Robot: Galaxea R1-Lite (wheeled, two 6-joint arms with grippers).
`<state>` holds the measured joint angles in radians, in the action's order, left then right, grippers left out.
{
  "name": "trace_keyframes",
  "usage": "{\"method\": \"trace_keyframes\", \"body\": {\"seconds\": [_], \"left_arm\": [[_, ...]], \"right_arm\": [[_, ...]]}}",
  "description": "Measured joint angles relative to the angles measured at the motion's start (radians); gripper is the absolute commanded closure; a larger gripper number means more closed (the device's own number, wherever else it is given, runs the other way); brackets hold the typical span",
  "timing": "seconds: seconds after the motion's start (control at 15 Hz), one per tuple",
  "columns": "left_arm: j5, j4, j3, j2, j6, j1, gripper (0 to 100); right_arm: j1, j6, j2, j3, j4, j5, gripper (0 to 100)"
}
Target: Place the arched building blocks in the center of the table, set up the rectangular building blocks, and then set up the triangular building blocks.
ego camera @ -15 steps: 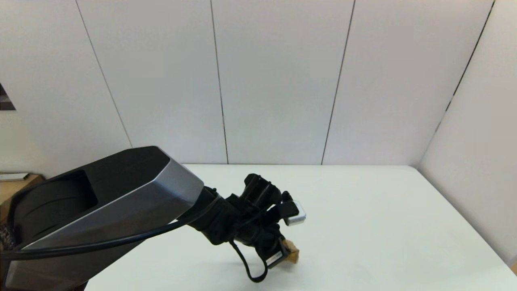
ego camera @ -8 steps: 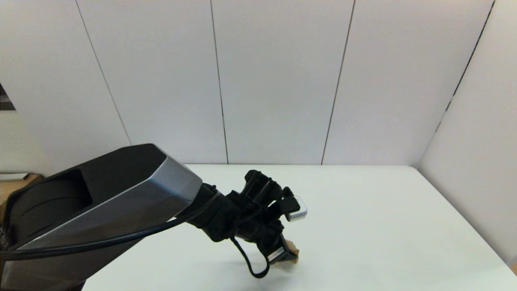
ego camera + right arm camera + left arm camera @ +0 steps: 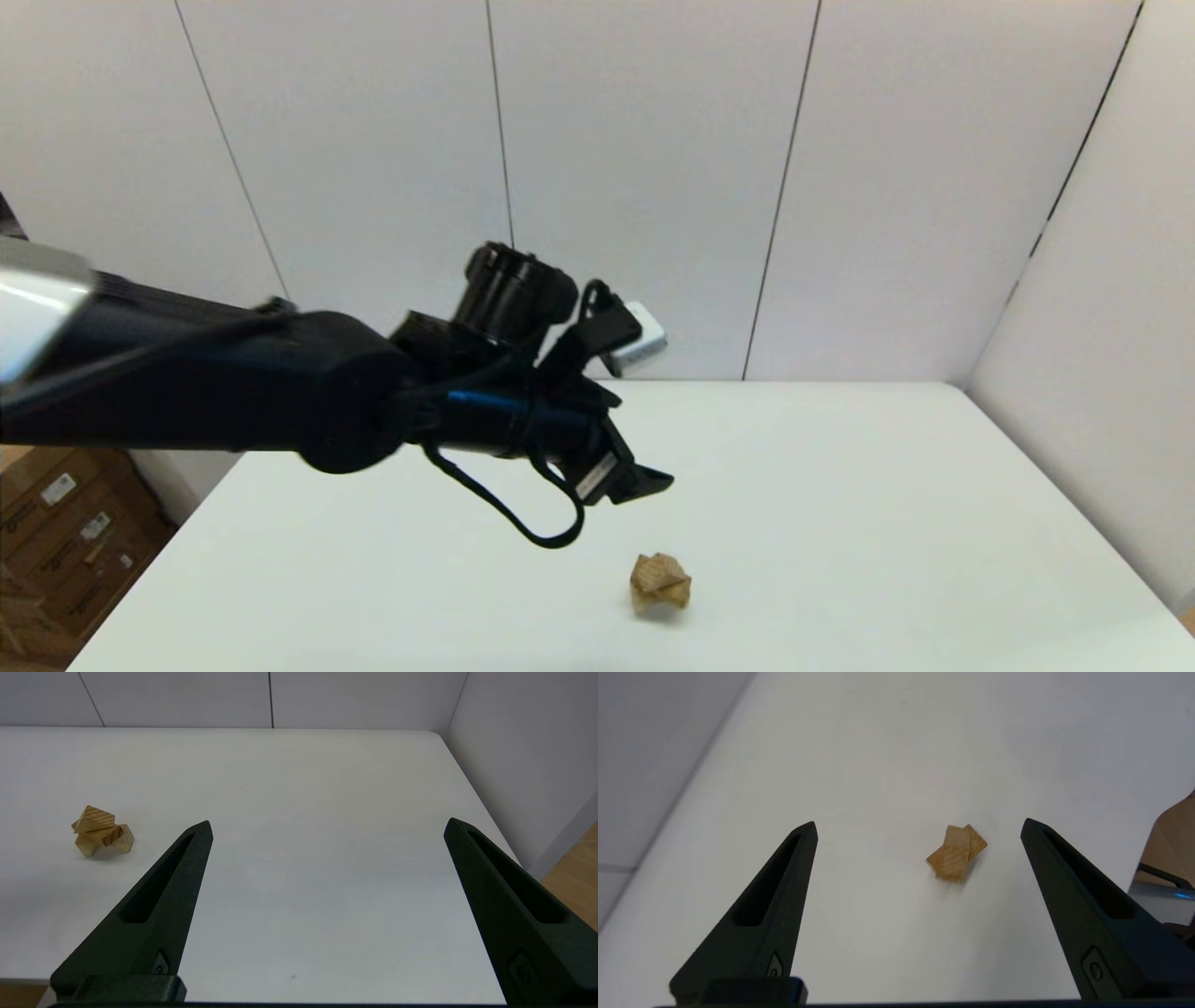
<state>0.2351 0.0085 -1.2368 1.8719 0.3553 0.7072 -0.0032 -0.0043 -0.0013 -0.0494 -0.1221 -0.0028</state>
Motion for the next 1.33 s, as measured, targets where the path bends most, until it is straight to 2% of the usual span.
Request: {"method": "trace_keyframes", "body": {"seconds": [0.2, 0.4, 0.53, 1.07, 1.33], "left_arm": [[-0.133, 0.089, 0.049, -0.242, -0.055, -0.019, 0], [-0.291, 0.118, 0.147, -0.469, -0.103, -0.028, 0], [-0.373, 0.124, 0.223, -0.601, -0.116, -0.075, 0], [-0.411, 0.129, 0.507, -1.110, -0.145, -0.501, 0], [-0.413, 0.183, 0.629, -1.351, -0.145, -0.608, 0]], "right_arm": [[0.000, 0.000, 0.000, 0.000, 0.000, 0.000, 0], [0.000, 0.000, 0.000, 0.000, 0.000, 0.000, 0], [0.000, 0.000, 0.000, 0.000, 0.000, 0.000, 0], [0.000, 0.000, 0.000, 0.000, 0.000, 0.000, 0], [0.000, 0.000, 0.000, 0.000, 0.000, 0.000, 0]]}}
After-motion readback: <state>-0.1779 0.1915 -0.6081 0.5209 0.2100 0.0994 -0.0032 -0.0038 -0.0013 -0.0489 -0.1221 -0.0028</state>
